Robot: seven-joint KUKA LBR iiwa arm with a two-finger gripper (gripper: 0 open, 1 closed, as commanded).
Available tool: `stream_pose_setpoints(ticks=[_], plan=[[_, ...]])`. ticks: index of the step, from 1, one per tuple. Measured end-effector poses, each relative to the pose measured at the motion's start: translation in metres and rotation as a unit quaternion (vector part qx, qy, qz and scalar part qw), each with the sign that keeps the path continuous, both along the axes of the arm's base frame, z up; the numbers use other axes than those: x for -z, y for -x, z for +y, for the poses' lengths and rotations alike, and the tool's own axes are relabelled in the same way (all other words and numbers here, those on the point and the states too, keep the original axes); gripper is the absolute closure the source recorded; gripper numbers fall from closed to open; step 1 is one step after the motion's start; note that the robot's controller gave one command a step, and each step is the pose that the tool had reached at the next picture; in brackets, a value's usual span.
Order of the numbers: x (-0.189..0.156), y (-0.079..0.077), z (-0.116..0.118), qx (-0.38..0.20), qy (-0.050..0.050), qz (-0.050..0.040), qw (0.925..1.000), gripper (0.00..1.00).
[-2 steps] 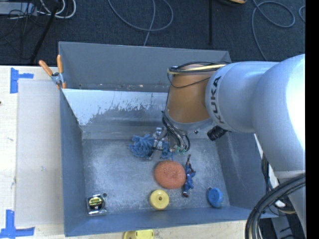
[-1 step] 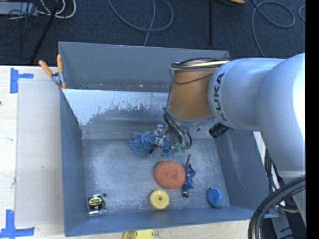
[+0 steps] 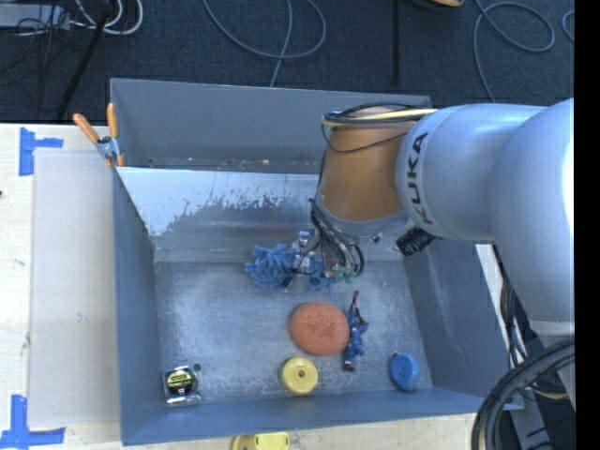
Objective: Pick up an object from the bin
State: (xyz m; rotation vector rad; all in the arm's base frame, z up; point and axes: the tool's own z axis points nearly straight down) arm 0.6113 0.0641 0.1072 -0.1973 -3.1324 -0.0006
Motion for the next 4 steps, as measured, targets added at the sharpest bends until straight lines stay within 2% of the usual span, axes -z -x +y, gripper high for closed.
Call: stream_pose_setpoints(ticks=[2, 4], plan=[[-0.023, -0.001, 0.0, 0.0, 0.0, -0.003, 1.0, 1.0], [-0.042, 0.0, 0.0, 0.001, 0.0, -0.0002, 1.0, 1.0]])
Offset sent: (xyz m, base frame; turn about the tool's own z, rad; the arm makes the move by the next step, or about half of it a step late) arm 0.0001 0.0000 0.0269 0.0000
